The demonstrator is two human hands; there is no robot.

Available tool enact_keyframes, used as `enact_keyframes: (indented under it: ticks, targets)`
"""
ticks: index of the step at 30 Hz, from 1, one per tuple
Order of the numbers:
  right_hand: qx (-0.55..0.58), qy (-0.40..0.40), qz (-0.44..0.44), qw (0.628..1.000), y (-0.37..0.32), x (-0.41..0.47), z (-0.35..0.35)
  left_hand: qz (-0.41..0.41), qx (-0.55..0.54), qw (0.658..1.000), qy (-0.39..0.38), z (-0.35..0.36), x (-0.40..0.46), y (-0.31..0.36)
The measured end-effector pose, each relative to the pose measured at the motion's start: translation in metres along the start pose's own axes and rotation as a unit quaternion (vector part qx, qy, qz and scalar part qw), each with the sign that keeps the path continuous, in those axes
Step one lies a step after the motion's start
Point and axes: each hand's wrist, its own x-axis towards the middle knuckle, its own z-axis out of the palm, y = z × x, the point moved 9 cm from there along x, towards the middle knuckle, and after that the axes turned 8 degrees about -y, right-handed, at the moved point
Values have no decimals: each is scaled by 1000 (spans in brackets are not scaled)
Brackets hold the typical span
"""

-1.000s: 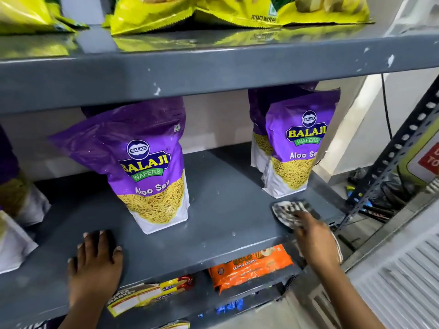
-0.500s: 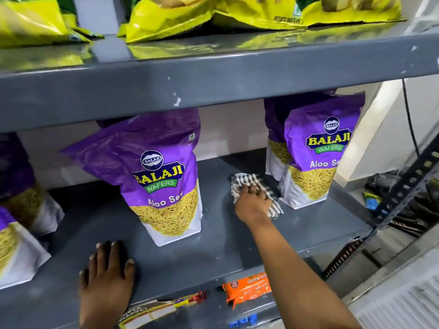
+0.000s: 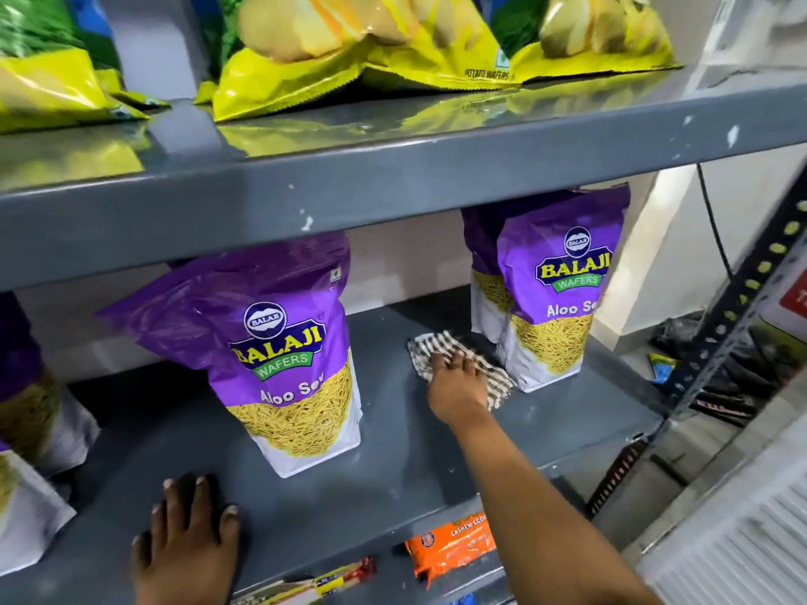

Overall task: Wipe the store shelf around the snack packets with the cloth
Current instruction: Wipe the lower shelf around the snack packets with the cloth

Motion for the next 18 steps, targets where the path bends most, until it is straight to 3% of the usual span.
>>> enact_keyframes:
  ticks: [3, 7, 14, 18]
  targets:
    - [-3, 61, 17, 998, 20, -31, 17, -4, -2, 1000, -8, 1, -2, -1]
    - [8, 140, -29, 990, 55, -99, 28, -1, 7, 1000, -16, 3, -3, -2]
    - [73, 121, 55, 988, 182, -98, 2, 11, 35, 998, -45, 5, -2, -4]
    - [105, 66, 35, 992, 168, -89, 6, 36, 61, 997, -31, -6, -11, -3]
